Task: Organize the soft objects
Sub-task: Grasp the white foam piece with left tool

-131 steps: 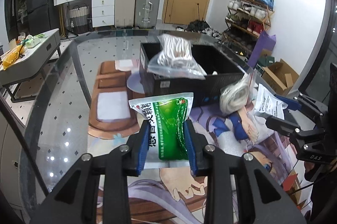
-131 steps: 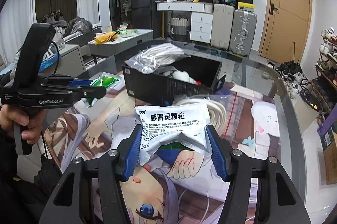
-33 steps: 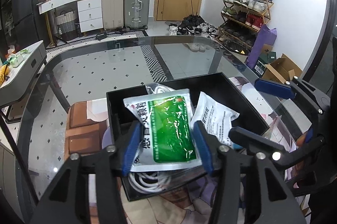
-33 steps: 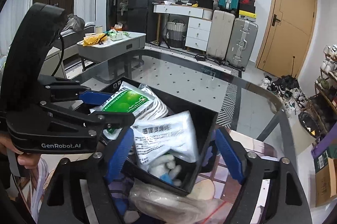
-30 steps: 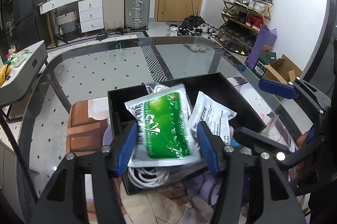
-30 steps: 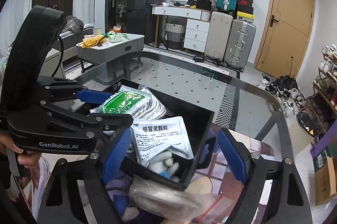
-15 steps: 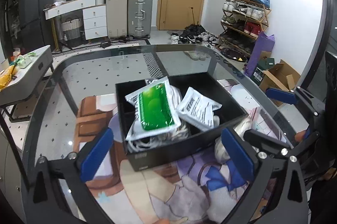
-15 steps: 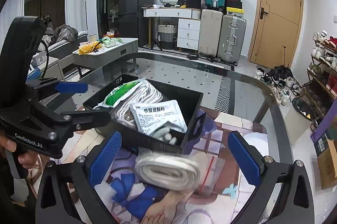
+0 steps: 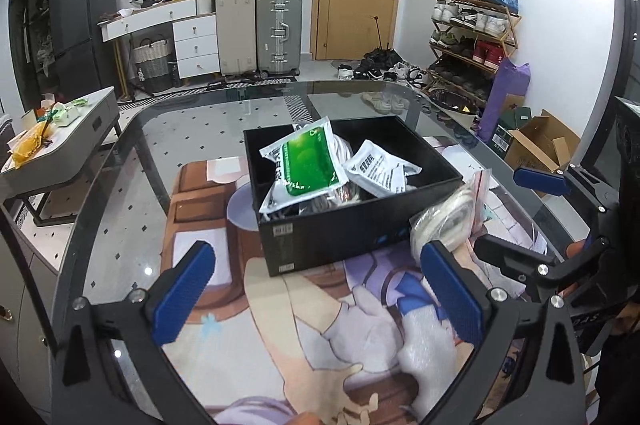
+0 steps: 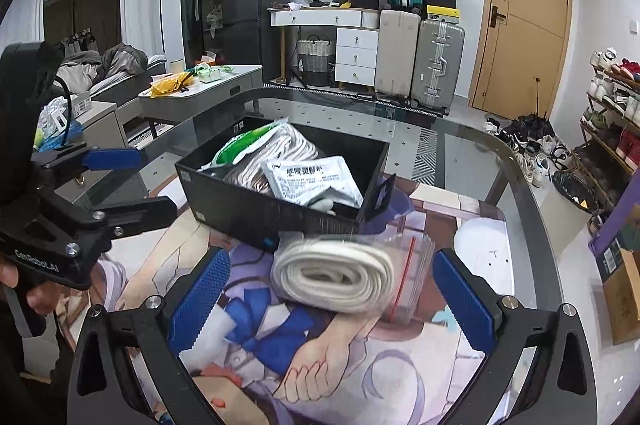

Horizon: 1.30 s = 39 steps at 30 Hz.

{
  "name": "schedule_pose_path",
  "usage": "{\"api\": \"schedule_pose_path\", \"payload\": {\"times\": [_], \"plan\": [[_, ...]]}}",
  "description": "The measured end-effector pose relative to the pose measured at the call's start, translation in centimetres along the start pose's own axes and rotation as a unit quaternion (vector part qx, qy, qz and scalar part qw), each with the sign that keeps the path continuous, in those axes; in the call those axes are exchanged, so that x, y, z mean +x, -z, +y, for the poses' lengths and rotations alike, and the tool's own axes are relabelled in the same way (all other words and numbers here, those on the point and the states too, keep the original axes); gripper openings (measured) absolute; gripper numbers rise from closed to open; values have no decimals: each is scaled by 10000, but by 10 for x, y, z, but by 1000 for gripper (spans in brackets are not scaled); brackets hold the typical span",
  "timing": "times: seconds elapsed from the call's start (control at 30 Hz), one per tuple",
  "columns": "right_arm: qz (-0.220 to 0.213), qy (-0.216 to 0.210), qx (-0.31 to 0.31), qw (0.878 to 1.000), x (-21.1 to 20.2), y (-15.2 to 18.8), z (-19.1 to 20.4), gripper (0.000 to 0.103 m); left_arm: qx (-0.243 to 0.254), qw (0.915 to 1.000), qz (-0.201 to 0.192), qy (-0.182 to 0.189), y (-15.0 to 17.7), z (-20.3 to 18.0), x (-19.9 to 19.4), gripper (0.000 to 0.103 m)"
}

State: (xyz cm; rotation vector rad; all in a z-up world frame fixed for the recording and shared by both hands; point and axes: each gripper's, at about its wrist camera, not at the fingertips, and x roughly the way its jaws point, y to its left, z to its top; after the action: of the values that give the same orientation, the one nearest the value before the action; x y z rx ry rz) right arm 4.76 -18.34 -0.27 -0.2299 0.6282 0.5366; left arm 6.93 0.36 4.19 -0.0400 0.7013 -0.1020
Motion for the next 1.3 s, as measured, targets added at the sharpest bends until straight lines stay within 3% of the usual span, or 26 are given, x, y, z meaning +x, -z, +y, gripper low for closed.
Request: {"api": "schedule_pose_path", "payload": {"times": [0.53,1.3], "plan": [[250,-17,157,9996,-5,30,-2,102,77,9995,305,76,35,-21,-6,103],[497,197,353,9979,-12,59,-14,102,475,9941,880,427,65,-61,24,103]]}}
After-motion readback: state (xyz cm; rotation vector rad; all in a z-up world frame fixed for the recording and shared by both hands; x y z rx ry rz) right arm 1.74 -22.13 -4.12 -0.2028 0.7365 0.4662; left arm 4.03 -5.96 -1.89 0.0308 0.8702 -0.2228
